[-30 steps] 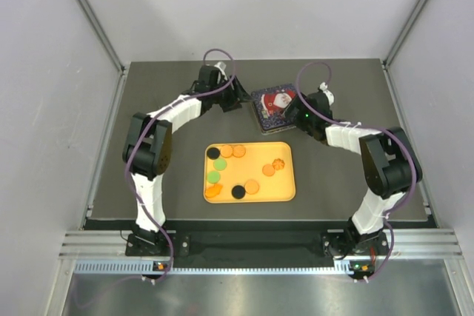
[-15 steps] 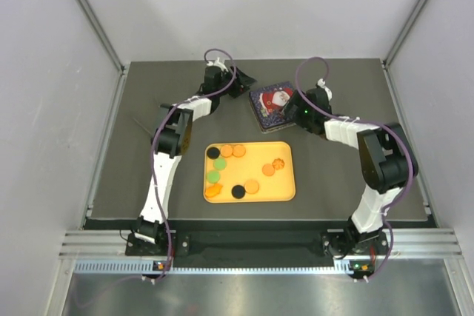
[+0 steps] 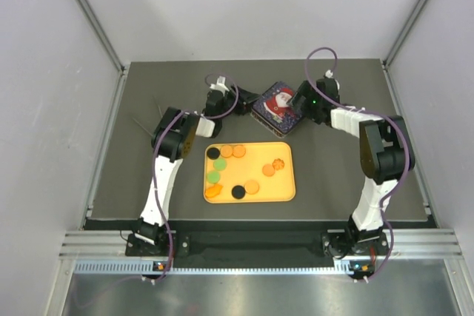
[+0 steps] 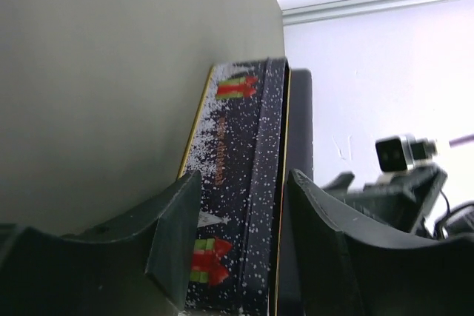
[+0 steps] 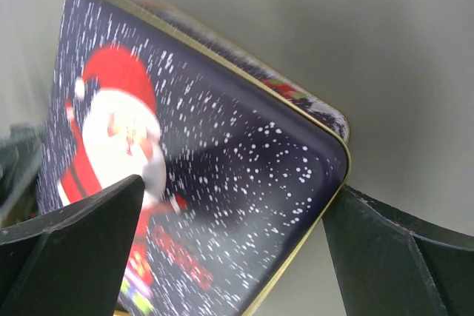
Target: Pack the cookies
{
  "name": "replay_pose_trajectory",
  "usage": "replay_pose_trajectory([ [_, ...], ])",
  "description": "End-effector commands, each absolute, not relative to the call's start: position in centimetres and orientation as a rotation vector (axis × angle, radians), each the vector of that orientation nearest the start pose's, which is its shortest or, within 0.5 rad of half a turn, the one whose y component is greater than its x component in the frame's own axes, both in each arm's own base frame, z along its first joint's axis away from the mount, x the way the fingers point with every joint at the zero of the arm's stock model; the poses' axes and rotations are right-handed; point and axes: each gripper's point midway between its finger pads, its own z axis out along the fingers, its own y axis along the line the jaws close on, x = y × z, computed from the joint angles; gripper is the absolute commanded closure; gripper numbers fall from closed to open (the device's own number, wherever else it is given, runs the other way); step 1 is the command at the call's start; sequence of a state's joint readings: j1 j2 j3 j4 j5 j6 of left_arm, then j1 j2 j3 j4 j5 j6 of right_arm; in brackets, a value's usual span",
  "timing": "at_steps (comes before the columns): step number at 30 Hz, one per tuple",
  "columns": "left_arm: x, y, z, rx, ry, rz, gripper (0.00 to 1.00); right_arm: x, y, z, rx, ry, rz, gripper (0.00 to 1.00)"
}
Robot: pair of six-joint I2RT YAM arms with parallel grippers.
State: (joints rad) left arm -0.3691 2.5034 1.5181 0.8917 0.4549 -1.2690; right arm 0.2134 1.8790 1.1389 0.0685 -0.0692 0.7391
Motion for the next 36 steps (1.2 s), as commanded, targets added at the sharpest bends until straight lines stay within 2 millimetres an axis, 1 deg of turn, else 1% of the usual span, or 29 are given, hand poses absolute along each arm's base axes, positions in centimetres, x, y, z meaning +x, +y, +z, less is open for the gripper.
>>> replay_pose_trajectory([
  [1,51.0,-34.9,9.6,-0.406,1.82,-1.628,0.45,48.7,15.1,7.4,0.462,2.254,0.613,0.0],
  [2,50.5,-34.9,9.5,-0.412,1.824,-1.626,0.45,49.0,15.1,7.6,0.43,2.257,0.602,0.0],
  [3,49.5,-34.7,9.3,-0.421,1.841,-1.621,0.46,49.0,15.0,7.4,0.419,2.268,0.592,0.0],
  [4,48.7,-35.0,9.4,-0.417,1.843,-1.622,0.46,48.9,15.0,7.4,0.402,2.274,0.592,0.0],
  [5,48.2,-34.9,9.4,-0.423,1.844,-1.615,0.46,48.5,15.0,7.1,0.386,2.304,0.586,0.0],
  [6,47.4,-34.7,9.2,-0.436,1.852,-1.607,0.46,48.8,15.0,7.4,0.349,2.305,0.577,0.0],
  [7,46.8,-34.9,9.2,-0.433,1.857,-1.612,0.47,48.9,14.9,7.3,0.337,2.312,0.57,0.0],
  [10,45.0,-35.0,9.4,-0.439,1.865,-1.614,0.48,48.8,14.8,7.5,0.28,2.336,0.545,0.0],
  [12,44.0,-34.4,9.6,-0.449,1.865,-1.604,0.47,48.7,14.6,7.9,0.251,2.347,0.521,0.0],
  [13,44.0,-34.0,9.9,-0.451,1.855,-1.597,0.47,48.8,14.3,7.9,0.248,2.348,0.5,0.0],
  [14,43.8,-33.9,10.9,-0.441,1.837,-1.6,0.46,49.0,14.2,8.4,0.227,2.342,0.489,0.0],
  [15,43.6,-33.4,10.8,-0.448,1.839,-1.585,0.44,48.8,14.1,8.3,0.222,2.357,0.473,0.0],
  [16,43.6,-33.1,11.2,-0.446,1.831,-1.575,0.41,48.9,14.0,8.4,0.217,2.355,0.466,0.0],
  [17,43.6,-33.0,12.0,-0.433,1.82,-1.569,0.39,49.0,14.0,8.6,0.205,2.352,0.464,0.0],
  [18,43.7,-33.0,11.7,-0.428,1.854,-1.544,0.39,48.9,14.0,8.4,0.203,2.366,0.459,0.0],
  [20,44.0,-33.1,12.2,-0.414,1.852,-1.543,0.39,49.0,13.9,8.5,0.194,2.368,0.455,0.0],
  [21,44.1,-33.1,12.3,-0.421,1.85,-1.55,0.39,48.9,14.0,8.2,0.193,2.377,0.454,0.0],
  [27,44.3,-33.0,12.1,-0.414,1.849,-1.559,0.39,49.0,12.8,7.3,0.23,2.395,0.437,0.0],
  [28,44.4,-32.8,12.5,-0.406,1.833,-1.563,0.38,48.8,12.6,7.1,0.246,2.402,0.444,0.0],
  [30,44.6,-32.8,13.0,-0.362,1.823,-1.573,0.37,48.8,12.4,7.4,0.252,2.396,0.458,0.0],
  [31,44.7,-33.1,13.0,-0.33,1.827,-1.581,0.37,48.8,12.2,7.4,0.254,2.395,0.456,0.0],
  [32,45.2,-33.6,13.5,-0.306,1.845,-1.582,0.37,48.8,12.3,7.5,0.253,2.394,0.458,0.0],
  [34,45.1,-34.1,13.2,-0.238,1.888,-1.564,0.37,48.8,12.2,7.8,0.253,2.384,0.454,0.0],
  [36,45.4,-34.3,11.8,-0.22,1.987,-1.493,0.36,48.7,12.0,8.1,0.257,2.377,0.451,0.0],
])
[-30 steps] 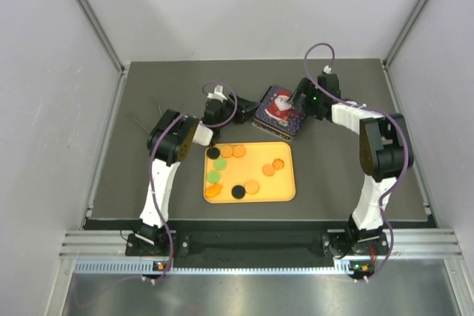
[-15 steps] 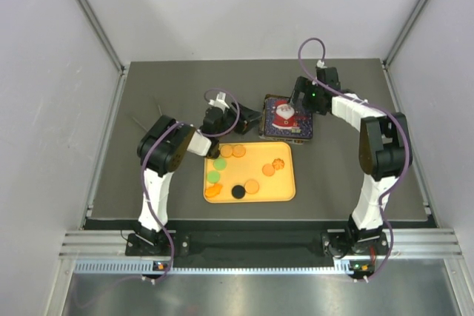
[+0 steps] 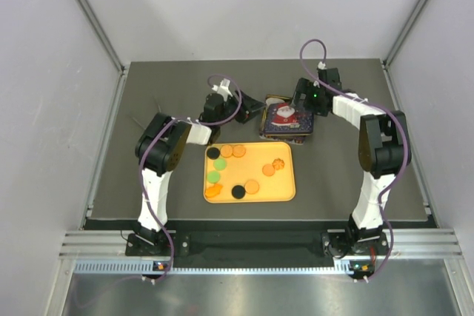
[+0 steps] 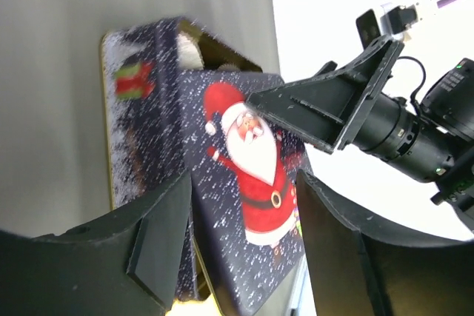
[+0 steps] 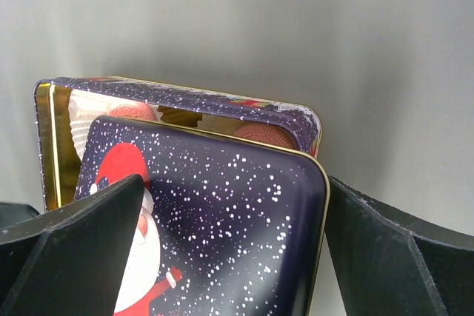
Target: Pack the cookies
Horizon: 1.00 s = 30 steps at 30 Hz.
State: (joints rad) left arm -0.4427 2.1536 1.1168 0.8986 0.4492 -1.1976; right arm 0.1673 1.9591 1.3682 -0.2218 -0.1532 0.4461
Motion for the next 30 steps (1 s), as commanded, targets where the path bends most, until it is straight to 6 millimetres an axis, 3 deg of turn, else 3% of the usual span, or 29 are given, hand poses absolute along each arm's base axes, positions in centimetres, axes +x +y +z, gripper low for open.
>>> replay_pose_trajectory([
  [1,45.4,-34.3,11.6,-0.205,2.01,-1.474,0.36,48.4,11.7,7.7,0.267,2.38,0.444,0.0],
  [9,44.5,-33.6,8.4,-0.154,2.218,-1.304,0.36,48.5,11.8,9.8,0.267,2.302,0.518,0.0],
  [13,44.3,-33.7,8.1,-0.117,2.254,-1.255,0.36,48.4,11.4,10.1,0.291,2.295,0.514,0.0],
  [22,43.3,-33.9,9.1,-0.059,2.221,-1.293,0.34,48.6,11.3,10.8,0.294,2.28,0.508,0.0],
  [30,44.1,-33.6,9.9,-0.135,2.192,-1.352,0.34,49.0,11.0,11.9,0.3,2.247,0.501,0.0],
])
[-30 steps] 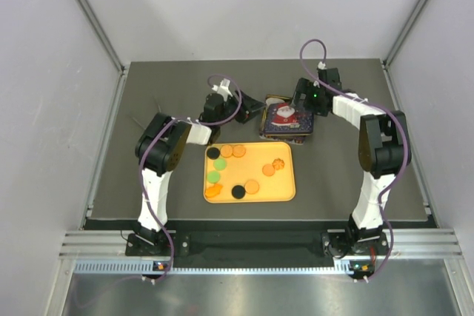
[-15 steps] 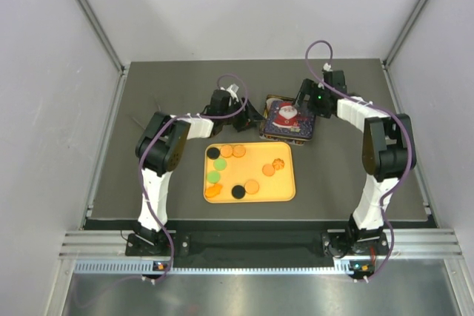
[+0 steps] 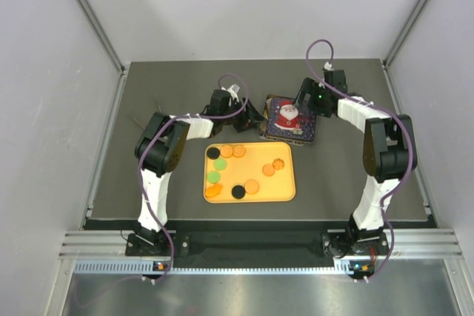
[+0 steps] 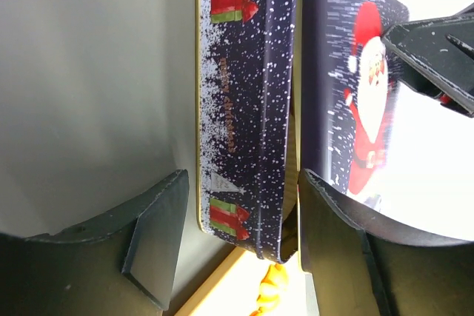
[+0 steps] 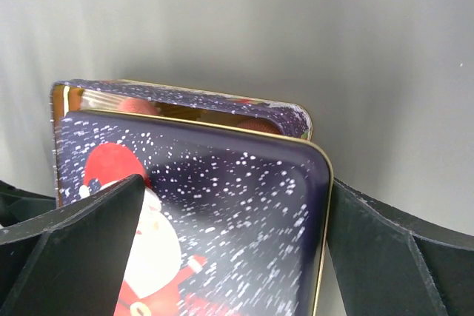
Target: Pack the cookies
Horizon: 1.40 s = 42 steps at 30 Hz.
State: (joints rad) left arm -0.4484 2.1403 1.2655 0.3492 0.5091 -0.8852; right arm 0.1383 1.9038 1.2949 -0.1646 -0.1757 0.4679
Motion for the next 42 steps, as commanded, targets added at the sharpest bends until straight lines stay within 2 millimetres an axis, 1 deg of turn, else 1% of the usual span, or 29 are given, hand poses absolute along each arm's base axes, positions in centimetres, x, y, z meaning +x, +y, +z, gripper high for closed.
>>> replay_pose_trajectory([
  [1,44.0,-33.6,9.7,-0.147,2.199,-1.369,0.34,49.1,10.8,12.1,0.303,2.241,0.501,0.0],
  [7,44.3,-34.0,9.6,-0.167,2.196,-1.396,0.35,49.0,9.9,12.8,0.338,2.23,0.562,0.0],
  [14,44.4,-34.1,9.6,-0.188,2.193,-1.417,0.35,48.0,9.2,11.8,0.357,2.261,0.559,0.0],
  [15,44.4,-34.1,9.5,-0.193,2.194,-1.42,0.35,47.7,9.2,11.4,0.357,2.271,0.559,0.0],
  [16,44.4,-34.1,9.6,-0.203,2.192,-1.424,0.35,47.5,9.1,11.4,0.356,2.27,0.556,0.0],
  [17,44.4,-34.2,9.7,-0.2,2.181,-1.43,0.35,47.4,9.2,12.1,0.348,2.25,0.565,0.0],
  [18,44.5,-34.2,9.7,-0.206,2.179,-1.431,0.35,46.8,9.3,11.6,0.349,2.257,0.581,0.0],
  [19,44.5,-34.1,9.9,-0.211,2.175,-1.438,0.35,46.5,9.4,11.7,0.348,2.252,0.589,0.0],
  [20,44.5,-34.2,10.0,-0.211,2.171,-1.442,0.35,46.4,9.4,12.4,0.339,2.229,0.598,0.0],
  [21,44.6,-34.1,10.2,-0.212,2.16,-1.447,0.35,45.7,9.6,11.8,0.34,2.24,0.612,0.0],
  [23,44.8,-34.1,10.4,-0.218,2.152,-1.447,0.34,45.2,9.7,12.1,0.334,2.23,0.63,0.0],
  [24,45.0,-34.1,10.8,-0.212,2.133,-1.457,0.34,44.9,9.7,11.8,0.338,2.23,0.63,0.0],
  [26,45.1,-34.3,11.3,-0.207,2.122,-1.477,0.33,44.5,9.9,12.0,0.332,2.219,0.65,0.0],
  [27,45.4,-34.4,11.7,-0.198,2.115,-1.481,0.33,44.2,10.0,11.7,0.341,2.22,0.662,0.0],
  [28,45.5,-34.4,11.7,-0.19,2.118,-1.481,0.33,44.0,10.1,11.8,0.341,2.215,0.672,0.0],
  [29,45.6,-34.7,11.6,-0.18,2.121,-1.484,0.32,43.6,10.2,11.5,0.344,2.226,0.674,0.0],
  [30,46.1,-35.0,12.4,-0.152,2.1,-1.488,0.32,43.5,10.2,11.4,0.346,2.228,0.675,0.0],
  [31,46.1,-35.1,12.2,-0.142,2.118,-1.49,0.32,43.4,10.2,11.4,0.347,2.227,0.671,0.0],
  [32,46.4,-35.2,11.5,-0.14,2.136,-1.48,0.32,43.3,10.0,11.3,0.353,2.228,0.667,0.0],
  [33,46.9,-35.5,12.0,-0.115,2.126,-1.472,0.32,43.2,10.1,11.1,0.351,2.233,0.671,0.0],
  [35,47.3,-35.5,11.1,-0.125,2.156,-1.457,0.32,43.0,10.3,10.9,0.356,2.241,0.679,0.0],
  [36,47.7,-35.8,11.5,-0.108,2.146,-1.459,0.32,43.0,10.3,10.8,0.355,2.243,0.68,0.0],
  [37,47.8,-36.0,11.4,-0.102,2.15,-1.46,0.32,42.9,10.4,10.8,0.354,2.244,0.68,0.0],
  [38,47.8,-36.0,10.8,-0.109,2.171,-1.455,0.32,43.0,10.5,10.8,0.352,2.243,0.682,0.0],
  [40,47.9,-36.0,10.9,-0.104,2.17,-1.452,0.32,43.0,10.6,10.9,0.351,2.242,0.685,0.0],
  [42,47.8,-36.0,10.5,-0.103,2.182,-1.438,0.32,43.0,10.6,10.9,0.358,2.245,0.676,0.01],
])
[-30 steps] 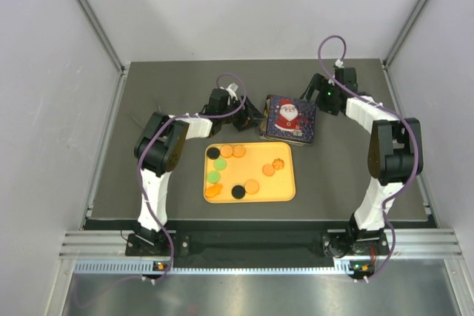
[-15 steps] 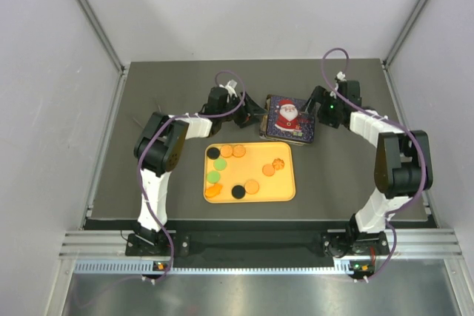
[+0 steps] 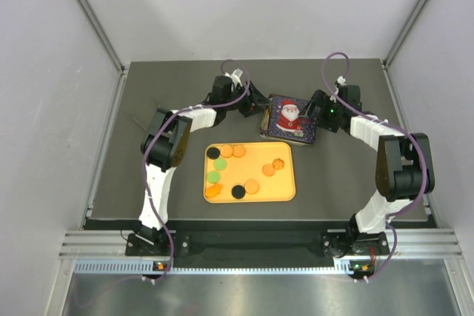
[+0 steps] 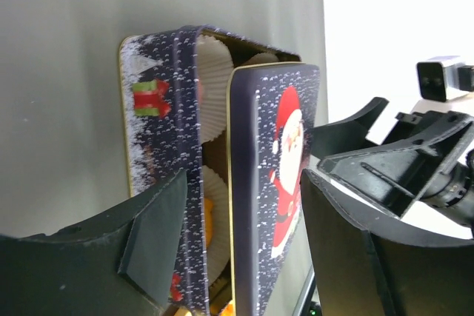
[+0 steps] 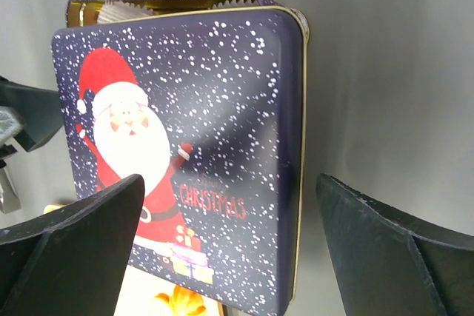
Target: Pack the cookies
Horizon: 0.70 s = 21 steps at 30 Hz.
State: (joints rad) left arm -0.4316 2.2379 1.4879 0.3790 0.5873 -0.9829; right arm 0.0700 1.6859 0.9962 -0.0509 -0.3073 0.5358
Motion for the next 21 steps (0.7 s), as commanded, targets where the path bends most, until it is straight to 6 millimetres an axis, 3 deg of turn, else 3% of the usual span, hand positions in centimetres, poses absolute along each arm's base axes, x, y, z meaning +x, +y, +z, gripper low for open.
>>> replay_pose_trajectory([
  [1,47.7,-36.1,10.4,-0.097,2.186,-1.438,0.32,43.1,10.6,11.0,0.356,2.243,0.675,0.02],
  [6,47.1,-36.3,9.8,-0.092,2.207,-1.42,0.32,43.4,10.5,11.1,0.369,2.25,0.644,0.05],
  [12,45.8,-37.0,9.5,-0.083,2.215,-1.443,0.32,43.8,10.5,11.4,0.376,2.25,0.619,0.16],
  [21,44.8,-37.9,10.3,-0.07,2.191,-1.482,0.32,44.7,10.5,11.4,0.388,2.259,0.603,0.29],
])
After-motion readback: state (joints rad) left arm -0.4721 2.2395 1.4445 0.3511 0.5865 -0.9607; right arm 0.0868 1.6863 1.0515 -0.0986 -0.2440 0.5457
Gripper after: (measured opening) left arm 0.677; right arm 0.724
